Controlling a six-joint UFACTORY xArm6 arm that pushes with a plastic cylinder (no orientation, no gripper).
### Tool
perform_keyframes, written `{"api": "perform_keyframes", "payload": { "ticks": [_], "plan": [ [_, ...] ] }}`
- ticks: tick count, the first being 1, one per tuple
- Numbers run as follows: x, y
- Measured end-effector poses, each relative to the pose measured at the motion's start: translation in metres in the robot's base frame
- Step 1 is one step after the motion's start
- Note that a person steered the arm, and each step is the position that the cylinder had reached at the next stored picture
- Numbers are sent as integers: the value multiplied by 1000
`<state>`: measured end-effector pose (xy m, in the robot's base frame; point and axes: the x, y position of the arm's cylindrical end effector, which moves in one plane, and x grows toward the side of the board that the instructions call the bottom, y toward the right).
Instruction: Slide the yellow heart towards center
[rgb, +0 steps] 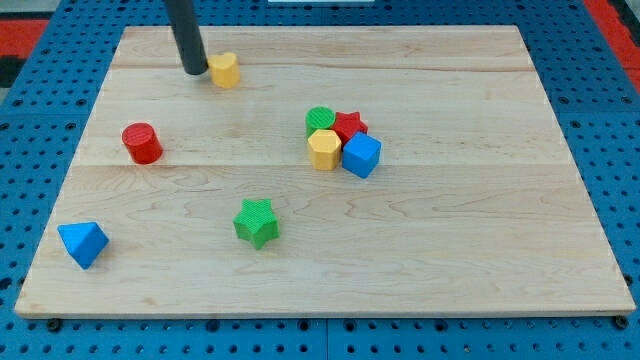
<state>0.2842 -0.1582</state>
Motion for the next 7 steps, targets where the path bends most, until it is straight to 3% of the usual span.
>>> {"api": "perform_keyframes", "payload": {
  "ticks": [1,2,4,5,7],
  "plan": [
    [-46,-24],
    [-42,-15],
    [16,42],
    [-4,44],
    [-5,57]
  ]
}}
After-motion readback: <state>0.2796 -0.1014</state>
